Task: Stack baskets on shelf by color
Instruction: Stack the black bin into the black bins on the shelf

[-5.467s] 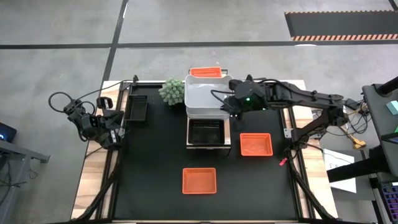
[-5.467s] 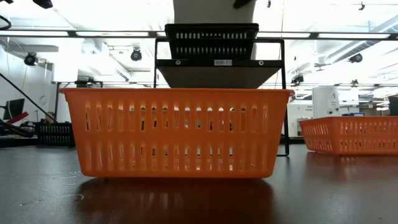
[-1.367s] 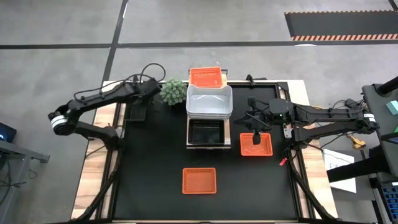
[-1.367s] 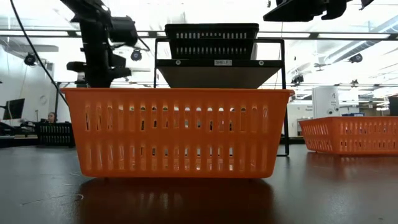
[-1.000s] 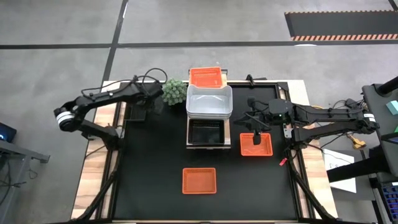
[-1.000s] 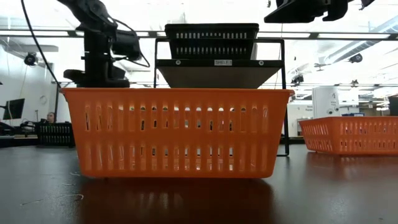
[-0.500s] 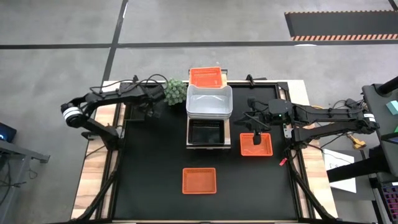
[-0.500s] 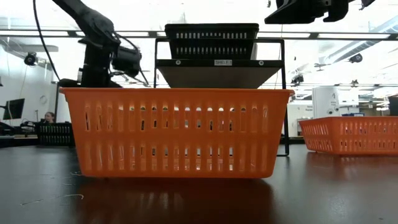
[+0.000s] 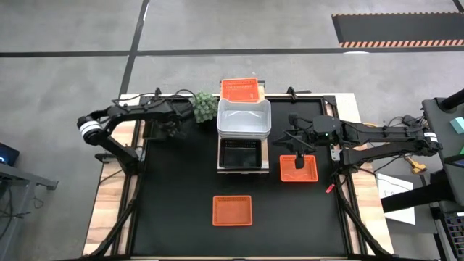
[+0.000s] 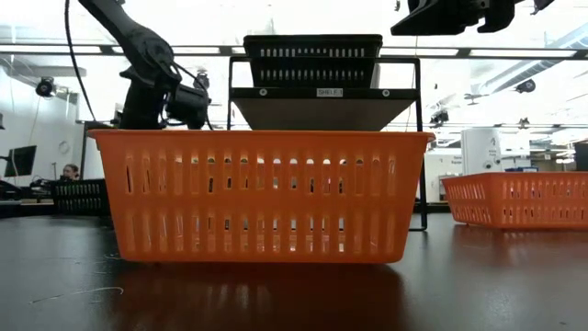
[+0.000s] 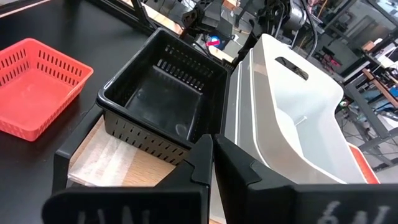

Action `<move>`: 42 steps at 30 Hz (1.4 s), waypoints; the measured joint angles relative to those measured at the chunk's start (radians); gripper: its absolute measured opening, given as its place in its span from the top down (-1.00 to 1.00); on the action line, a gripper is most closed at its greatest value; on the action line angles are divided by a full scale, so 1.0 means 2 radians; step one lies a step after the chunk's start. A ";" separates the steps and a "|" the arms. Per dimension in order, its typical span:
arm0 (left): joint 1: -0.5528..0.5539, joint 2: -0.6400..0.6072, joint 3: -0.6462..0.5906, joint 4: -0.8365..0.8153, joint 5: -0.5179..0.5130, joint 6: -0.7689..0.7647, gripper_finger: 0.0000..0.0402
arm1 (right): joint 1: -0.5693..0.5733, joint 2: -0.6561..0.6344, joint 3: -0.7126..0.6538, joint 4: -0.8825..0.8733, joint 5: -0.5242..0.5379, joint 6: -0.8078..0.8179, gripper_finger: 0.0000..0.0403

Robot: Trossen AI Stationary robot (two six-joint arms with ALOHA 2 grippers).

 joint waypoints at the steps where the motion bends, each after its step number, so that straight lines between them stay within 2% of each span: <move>1: 0.000 -0.008 0.000 -0.002 -0.008 0.000 0.81 | 0.000 0.000 0.000 0.000 0.000 0.000 0.96; 3: -0.002 -0.027 0.003 -0.020 -0.029 -0.002 0.94 | 0.000 0.000 0.000 0.000 0.000 0.000 0.96; 8: -0.019 -0.092 0.025 -0.099 -0.103 0.004 0.99 | 0.000 0.000 0.000 0.000 0.000 0.002 0.96; 14: -0.076 -0.160 0.074 -0.138 -0.107 0.005 1.00 | 0.000 0.000 0.000 0.000 0.000 0.005 0.96; 20: -0.179 -0.187 0.138 -0.157 -0.101 0.005 1.00 | 0.000 0.000 0.000 0.001 0.000 0.011 0.96; 27: -0.326 -0.165 0.228 -0.175 -0.074 0.003 1.00 | 0.000 0.000 0.000 0.000 0.000 0.013 0.96; 31: -0.401 -0.138 0.296 -0.236 -0.052 0.000 1.00 | 0.000 0.000 0.000 0.000 0.000 0.014 0.96; 36: -0.456 -0.097 0.380 -0.250 -0.052 -0.009 1.00 | 0.000 0.000 0.000 0.000 0.000 0.014 0.96; 42: -0.501 -0.027 0.441 -0.232 -0.052 0.043 1.00 | 0.000 0.000 0.000 0.000 0.000 0.014 0.96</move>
